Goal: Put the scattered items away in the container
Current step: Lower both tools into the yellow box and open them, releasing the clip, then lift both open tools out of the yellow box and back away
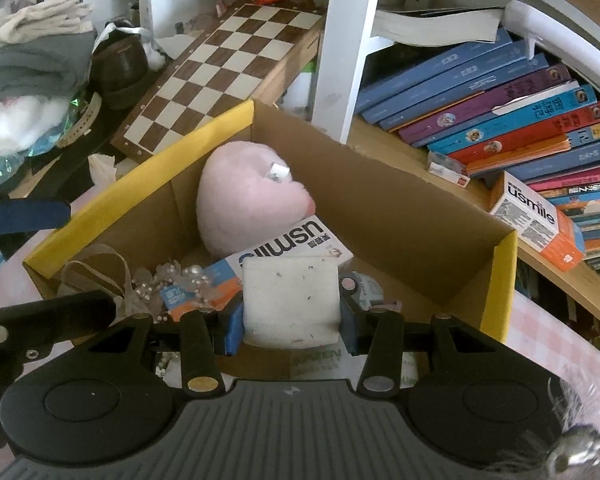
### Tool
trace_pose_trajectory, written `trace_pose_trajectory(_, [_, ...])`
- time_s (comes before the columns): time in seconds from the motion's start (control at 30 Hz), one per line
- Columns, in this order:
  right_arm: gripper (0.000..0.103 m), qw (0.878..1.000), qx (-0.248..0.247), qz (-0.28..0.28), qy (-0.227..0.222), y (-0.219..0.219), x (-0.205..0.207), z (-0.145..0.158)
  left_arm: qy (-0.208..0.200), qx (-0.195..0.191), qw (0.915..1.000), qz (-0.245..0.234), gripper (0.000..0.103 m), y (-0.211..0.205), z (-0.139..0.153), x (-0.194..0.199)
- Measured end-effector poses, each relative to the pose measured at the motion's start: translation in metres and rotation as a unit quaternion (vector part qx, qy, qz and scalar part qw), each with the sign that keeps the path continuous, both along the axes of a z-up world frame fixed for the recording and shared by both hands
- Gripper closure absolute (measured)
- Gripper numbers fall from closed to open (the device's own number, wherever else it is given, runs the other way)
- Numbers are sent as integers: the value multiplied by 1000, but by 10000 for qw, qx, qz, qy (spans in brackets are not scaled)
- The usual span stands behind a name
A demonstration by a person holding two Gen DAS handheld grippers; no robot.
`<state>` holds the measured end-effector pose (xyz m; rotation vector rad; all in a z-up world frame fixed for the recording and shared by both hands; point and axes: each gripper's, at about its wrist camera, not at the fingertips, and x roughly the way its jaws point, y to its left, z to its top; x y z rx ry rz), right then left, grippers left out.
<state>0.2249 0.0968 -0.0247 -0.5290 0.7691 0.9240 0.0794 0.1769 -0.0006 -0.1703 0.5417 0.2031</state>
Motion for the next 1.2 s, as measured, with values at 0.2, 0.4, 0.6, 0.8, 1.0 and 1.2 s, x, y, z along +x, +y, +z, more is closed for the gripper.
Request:
trace_pose_trajectory(0.2, [58, 10000, -19, 31, 24, 2, -1, 0, 1, 19, 10000, 11, 30, 1, 0, -1])
trace_pose_trajectory(0.4, [51, 10000, 19, 9, 38, -1, -5, 4, -17, 57, 10000, 21, 30, 0, 2, -3])
trace_pose_trajectory(0.6, [42, 9999, 153, 4, -66, -7, -13, 16, -80, 98, 9999, 57, 30, -3, 8, -11])
trace_pose_trajectory(0.8, [38, 9994, 294, -67, -154, -17, -25, 29, -154, 137, 9998, 21, 30, -10, 14, -22])
trace_pose_trajectory(1.0, [35, 9985, 442, -187, -248, -32, -38, 41, -235, 180, 9996, -34, 30, -19, 21, -34])
trace_pose_trajectory(1.2, [33, 9970, 609, -370, -305, -49, -52, 51, -283, 229, 9993, -122, 30, -28, 26, -43])
